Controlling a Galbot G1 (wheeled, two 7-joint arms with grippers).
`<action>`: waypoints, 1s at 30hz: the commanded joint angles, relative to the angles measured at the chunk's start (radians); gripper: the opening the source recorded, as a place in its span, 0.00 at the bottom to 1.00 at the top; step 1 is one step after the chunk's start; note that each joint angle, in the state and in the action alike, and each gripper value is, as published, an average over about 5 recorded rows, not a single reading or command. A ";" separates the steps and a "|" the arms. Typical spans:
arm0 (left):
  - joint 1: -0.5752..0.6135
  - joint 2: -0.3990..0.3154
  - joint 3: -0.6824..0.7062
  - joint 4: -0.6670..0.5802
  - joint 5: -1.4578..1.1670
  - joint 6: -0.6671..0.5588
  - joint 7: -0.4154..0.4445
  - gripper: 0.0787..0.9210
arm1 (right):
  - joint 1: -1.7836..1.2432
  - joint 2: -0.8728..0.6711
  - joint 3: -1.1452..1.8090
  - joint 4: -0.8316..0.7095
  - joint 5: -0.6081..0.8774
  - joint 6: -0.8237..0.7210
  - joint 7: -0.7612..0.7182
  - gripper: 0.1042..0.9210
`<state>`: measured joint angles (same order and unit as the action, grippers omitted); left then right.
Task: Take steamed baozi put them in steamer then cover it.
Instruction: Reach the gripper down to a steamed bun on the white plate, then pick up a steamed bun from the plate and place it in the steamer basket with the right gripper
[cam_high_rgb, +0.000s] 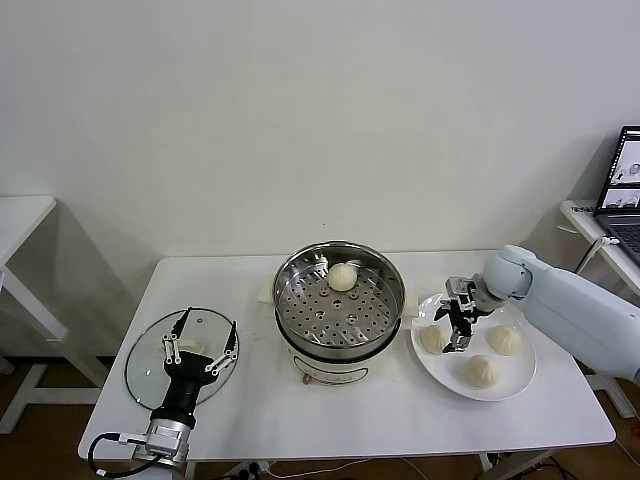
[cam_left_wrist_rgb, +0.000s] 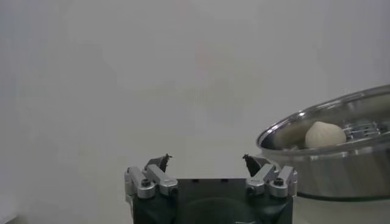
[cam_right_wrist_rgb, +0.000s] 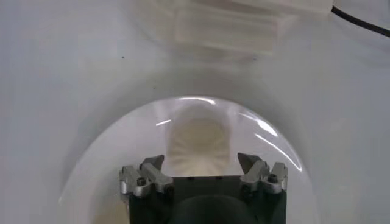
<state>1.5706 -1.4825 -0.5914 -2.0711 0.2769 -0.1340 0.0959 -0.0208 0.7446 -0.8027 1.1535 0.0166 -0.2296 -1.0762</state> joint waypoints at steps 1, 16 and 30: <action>0.001 0.000 -0.002 0.001 0.000 -0.003 0.000 0.88 | -0.022 0.022 0.015 -0.018 -0.017 -0.004 0.009 0.88; 0.001 -0.002 0.001 -0.004 0.000 -0.002 -0.001 0.88 | -0.026 0.011 0.023 -0.012 -0.024 -0.009 0.000 0.74; -0.005 -0.003 0.007 -0.011 -0.001 0.010 -0.005 0.88 | 0.235 -0.104 -0.175 0.102 0.187 -0.060 -0.032 0.71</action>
<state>1.5664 -1.4841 -0.5864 -2.0772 0.2767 -0.1299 0.0931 0.0380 0.7019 -0.8472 1.1913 0.0776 -0.2683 -1.0961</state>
